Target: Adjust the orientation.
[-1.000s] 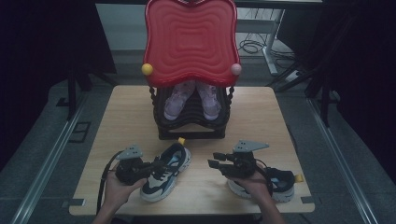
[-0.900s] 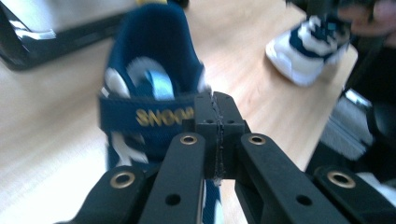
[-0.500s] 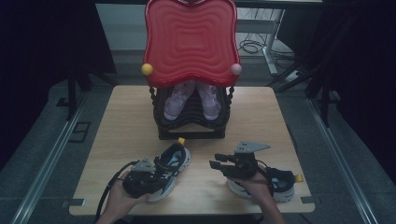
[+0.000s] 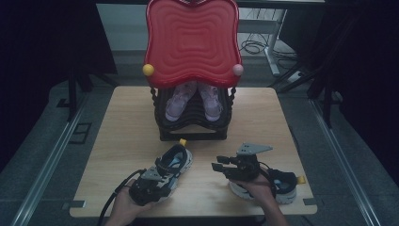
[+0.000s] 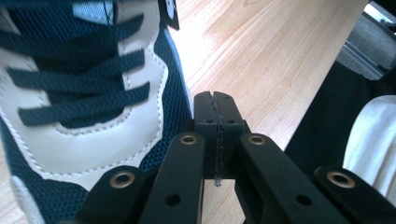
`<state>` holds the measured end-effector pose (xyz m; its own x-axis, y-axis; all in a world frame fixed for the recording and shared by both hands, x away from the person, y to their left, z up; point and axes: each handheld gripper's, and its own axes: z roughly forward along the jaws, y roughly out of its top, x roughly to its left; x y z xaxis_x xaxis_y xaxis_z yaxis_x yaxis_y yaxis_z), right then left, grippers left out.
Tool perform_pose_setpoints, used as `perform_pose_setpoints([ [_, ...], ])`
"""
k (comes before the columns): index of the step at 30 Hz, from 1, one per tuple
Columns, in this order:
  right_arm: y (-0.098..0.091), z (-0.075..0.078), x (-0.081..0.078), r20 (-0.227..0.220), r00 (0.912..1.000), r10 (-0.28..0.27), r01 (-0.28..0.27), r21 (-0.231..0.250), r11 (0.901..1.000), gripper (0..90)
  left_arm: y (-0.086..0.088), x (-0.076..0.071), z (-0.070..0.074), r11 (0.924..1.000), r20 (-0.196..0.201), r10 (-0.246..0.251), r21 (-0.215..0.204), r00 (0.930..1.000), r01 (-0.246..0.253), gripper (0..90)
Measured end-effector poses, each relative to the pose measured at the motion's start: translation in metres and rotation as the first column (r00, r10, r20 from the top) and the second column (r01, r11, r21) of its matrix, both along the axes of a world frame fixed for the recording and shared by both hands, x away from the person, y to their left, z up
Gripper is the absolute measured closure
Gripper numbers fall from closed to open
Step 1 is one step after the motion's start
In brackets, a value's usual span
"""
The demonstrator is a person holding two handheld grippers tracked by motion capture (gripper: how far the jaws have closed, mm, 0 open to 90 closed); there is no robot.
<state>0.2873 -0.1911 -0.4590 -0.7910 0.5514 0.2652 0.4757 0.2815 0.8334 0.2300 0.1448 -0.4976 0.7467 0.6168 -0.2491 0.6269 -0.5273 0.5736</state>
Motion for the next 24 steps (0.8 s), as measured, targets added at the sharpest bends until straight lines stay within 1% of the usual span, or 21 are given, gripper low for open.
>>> perform_pose_setpoints([
  [5,0.0,0.0,0.0,-0.001,1.0,0.001,-0.001,-0.004,1.0,59.1,0.005,0.001,0.0,1.0,-0.005,0.007,0.0,1.0,-0.007,90.0],
  [10,-0.002,0.0,0.0,-0.002,1.0,-0.003,0.003,0.002,1.0,59.1,0.011,0.003,0.0,0.9998,-0.014,0.018,0.0,0.9997,-0.018,90.0],
  [14,-0.003,0.001,0.0,0.004,1.0,-0.006,0.006,0.0,1.0,59.1,0.02,0.005,0.0,0.9995,-0.021,0.031,-0.004,0.9993,-0.031,90.0],
  [15,-0.003,0.001,0.0,0.002,1.0,-0.007,0.007,0.0,1.0,59.1,0.021,0.006,0.0,0.9995,-0.021,0.03,-0.001,0.9993,-0.03,90.0],
  [18,-0.004,0.001,0.0,0.001,1.0,-0.008,0.008,0.001,1.0,59.1,0.028,0.008,0.0,0.9988,-0.029,0.048,-0.004,0.9984,-0.048,90.0],
  [20,-0.004,0.001,0.0,-0.001,1.0,-0.009,0.009,0.003,1.0,59.1,0.032,0.01,0.001,0.9984,-0.032,0.056,0.005,0.9979,-0.056,90.0],
  [24,-0.004,0.001,-0.001,-0.002,1.0,-0.006,0.006,0.004,1.0,59.1,0.04,0.015,0.001,0.9977,-0.045,0.068,0.002,0.9967,-0.068,90.0],
])
